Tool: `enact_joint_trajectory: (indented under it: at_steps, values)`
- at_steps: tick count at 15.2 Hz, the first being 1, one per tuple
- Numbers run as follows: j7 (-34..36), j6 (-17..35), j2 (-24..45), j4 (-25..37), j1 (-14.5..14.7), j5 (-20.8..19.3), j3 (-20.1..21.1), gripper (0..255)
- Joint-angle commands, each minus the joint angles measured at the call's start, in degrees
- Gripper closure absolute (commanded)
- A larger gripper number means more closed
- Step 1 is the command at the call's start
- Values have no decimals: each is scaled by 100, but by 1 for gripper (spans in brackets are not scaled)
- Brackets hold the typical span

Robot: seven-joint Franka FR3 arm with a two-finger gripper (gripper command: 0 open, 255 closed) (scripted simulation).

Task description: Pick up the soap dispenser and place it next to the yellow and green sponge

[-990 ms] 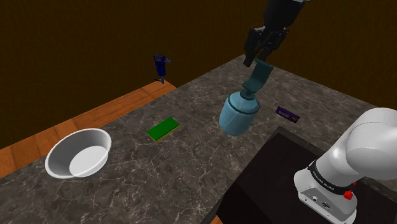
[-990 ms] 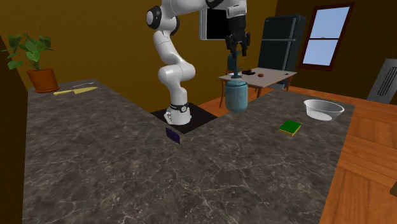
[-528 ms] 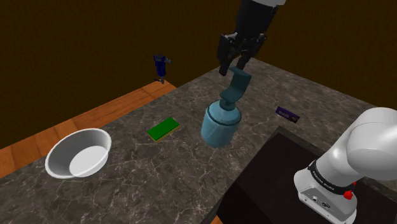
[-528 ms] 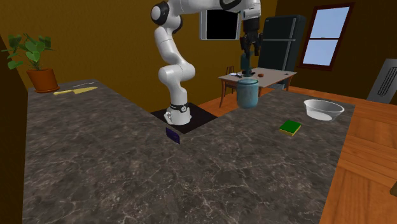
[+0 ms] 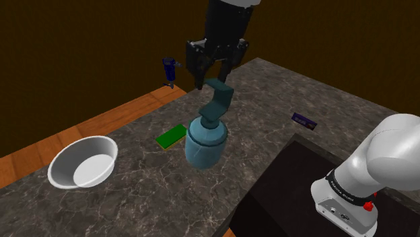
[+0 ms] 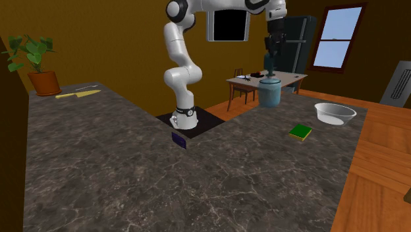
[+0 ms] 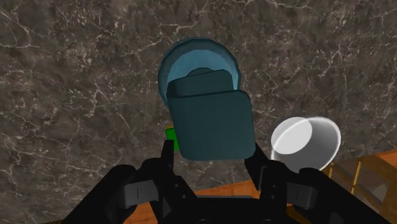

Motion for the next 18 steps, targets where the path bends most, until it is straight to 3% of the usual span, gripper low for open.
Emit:
enact_joint_trajectory:
  at_steps: [1, 6, 10, 18]
  values:
    - [365, 103, 359, 273, -2, -151, 312, 255]
    - [1332, 68, 1488, 1292, 41, -885, 1050, 255]
    - [2054, -104, 2427, 2125, 315, -1646, 1428, 255]
    - [2038, 537, 2324, 1413, 282, -1577, 1389, 255]
